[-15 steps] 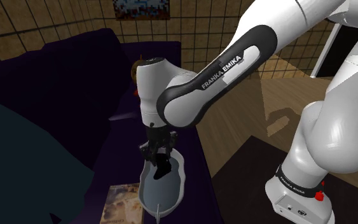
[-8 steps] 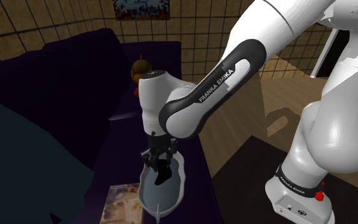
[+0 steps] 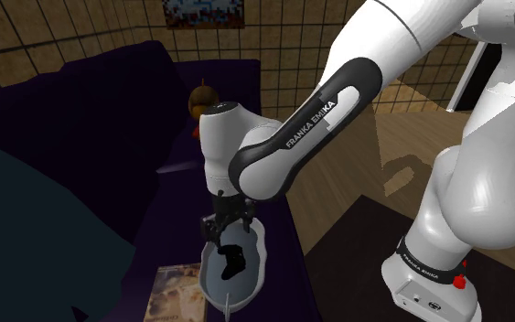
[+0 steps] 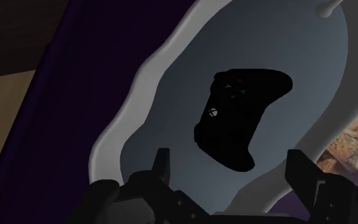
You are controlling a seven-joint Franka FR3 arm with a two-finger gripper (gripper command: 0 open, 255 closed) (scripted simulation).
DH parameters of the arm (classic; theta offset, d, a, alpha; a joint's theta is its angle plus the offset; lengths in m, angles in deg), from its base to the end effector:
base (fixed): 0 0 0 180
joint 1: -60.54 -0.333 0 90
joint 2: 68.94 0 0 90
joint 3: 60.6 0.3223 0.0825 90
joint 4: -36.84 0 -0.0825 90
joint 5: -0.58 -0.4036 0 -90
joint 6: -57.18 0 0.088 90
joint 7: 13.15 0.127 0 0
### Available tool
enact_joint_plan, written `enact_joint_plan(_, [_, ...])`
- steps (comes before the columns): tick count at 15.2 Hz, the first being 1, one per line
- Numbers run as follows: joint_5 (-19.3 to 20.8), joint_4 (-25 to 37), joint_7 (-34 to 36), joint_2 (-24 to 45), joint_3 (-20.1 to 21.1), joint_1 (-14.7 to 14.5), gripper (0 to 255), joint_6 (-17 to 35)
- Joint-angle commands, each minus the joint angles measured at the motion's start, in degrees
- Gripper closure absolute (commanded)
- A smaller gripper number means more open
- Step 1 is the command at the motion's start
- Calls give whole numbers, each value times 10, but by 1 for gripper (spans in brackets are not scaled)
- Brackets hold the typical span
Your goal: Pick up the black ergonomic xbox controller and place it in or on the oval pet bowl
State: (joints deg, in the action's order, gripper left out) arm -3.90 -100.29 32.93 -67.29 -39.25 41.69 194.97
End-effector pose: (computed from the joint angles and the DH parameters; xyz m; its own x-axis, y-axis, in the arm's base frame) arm 0.3849 0.3280 0.2761 0.9856 -0.1592 -0.0568 -0.1611 -0.9865 -0.0305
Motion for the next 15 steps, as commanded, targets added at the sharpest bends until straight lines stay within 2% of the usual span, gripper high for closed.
enact_joint_plan(1, [0, 0, 0, 0, 0, 0, 0, 0])
enact_joint_plan(4, [0, 0, 0, 0, 0, 0, 0, 0])
enact_joint_plan(8, [-19, 26, -15, -52, -3, 3, 0, -77])
enact_joint_plan(15, [-19, 26, -15, -52, -3, 3, 0, -77])
